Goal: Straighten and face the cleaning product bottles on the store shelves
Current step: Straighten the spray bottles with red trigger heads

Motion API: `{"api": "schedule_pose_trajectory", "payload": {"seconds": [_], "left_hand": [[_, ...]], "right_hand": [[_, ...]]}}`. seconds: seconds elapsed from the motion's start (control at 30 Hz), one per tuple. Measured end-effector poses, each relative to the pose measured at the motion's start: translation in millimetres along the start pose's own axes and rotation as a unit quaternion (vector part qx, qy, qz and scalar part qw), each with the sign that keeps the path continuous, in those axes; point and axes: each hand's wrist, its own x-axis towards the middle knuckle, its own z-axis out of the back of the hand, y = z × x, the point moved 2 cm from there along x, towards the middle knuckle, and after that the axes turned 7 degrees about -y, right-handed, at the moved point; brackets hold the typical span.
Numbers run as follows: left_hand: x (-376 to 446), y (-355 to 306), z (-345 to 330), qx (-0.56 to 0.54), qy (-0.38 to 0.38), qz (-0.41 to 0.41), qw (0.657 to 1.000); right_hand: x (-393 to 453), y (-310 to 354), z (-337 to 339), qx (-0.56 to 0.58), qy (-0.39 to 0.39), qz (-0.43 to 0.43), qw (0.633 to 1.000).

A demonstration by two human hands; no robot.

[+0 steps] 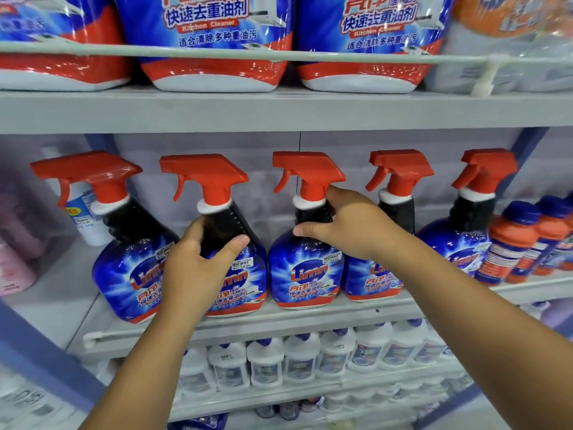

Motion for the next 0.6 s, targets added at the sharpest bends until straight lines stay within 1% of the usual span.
{"api": "schedule_pose_trajectory", "payload": {"seconds": [0.1, 0.13, 0.17, 0.2, 0.27, 0.3, 0.33, 0.37, 0.4, 0.43, 0.47, 0.5, 0.57, 0.6], "left_hand": [[0.6, 0.1, 0.7, -0.007, 0.017, -0.012, 1.0], [0.2, -0.6, 4.3, -0.036, 0.017, -0.016, 0.999], [0.4, -0.1, 12.5, -0.071, -0.008, -0.026, 0.997], [2.0, 1.5, 26.2, -0.092, -0.06, -0.053, 0.992], [8.6, 8.9, 63.3, -0.079, -0.202, -0.114, 0.969], [14.5, 15.3, 81.8, -0.066, -0.255, -0.12, 0.957], [21.7, 20.9, 97.1, -0.052, -0.281, -0.116, 0.951], [28.5, 24.3, 107.7, -0.032, -0.281, -0.106, 0.953], [34.5, 26.8, 112.4, -0.013, -0.259, -0.092, 0.961], [39.4, 28.5, 114.1, -0.001, -0.231, -0.079, 0.97], [43.4, 29.1, 113.6, 0.006, -0.209, -0.065, 0.976], [46.1, 29.7, 112.9, 0.02, -0.203, -0.049, 0.978], [50.2, 32.2, 110.2, 0.05, -0.192, -0.016, 0.98], [51.5, 35.3, 107.3, 0.067, -0.166, 0.004, 0.984]], "right_hand": [[-3.9, -1.7, -3.7, -0.004, -0.017, -0.015, 1.0], [-6.0, -2.5, -5.6, -0.007, -0.026, -0.024, 0.999], [-8.6, -2.9, -7.5, -0.008, -0.036, -0.031, 0.999], [-11.2, -3.5, -9.7, 0.0, -0.048, -0.036, 0.998], [-18.8, -4.2, -13.6, 0.049, -0.085, -0.046, 0.994], [-25.1, -4.4, -15.1, 0.082, -0.12, -0.057, 0.988], [-32.3, -4.9, -16.9, 0.105, -0.172, -0.065, 0.977], [-41.3, -2.5, -18.9, 0.114, -0.233, -0.067, 0.963], [-51.8, 3.7, -21.6, 0.118, -0.287, -0.062, 0.948], [-61.6, 14.2, -24.3, 0.131, -0.324, -0.046, 0.936], [-67.7, 24.9, -29.5, 0.152, -0.329, -0.027, 0.932], [-70.6, 36.9, -36.2, 0.177, -0.303, -0.006, 0.936], [-65.6, 55.8, -54.0, 0.21, -0.207, 0.027, 0.955], [-59.7, 63.3, -62.1, 0.22, -0.165, 0.033, 0.961]]}}
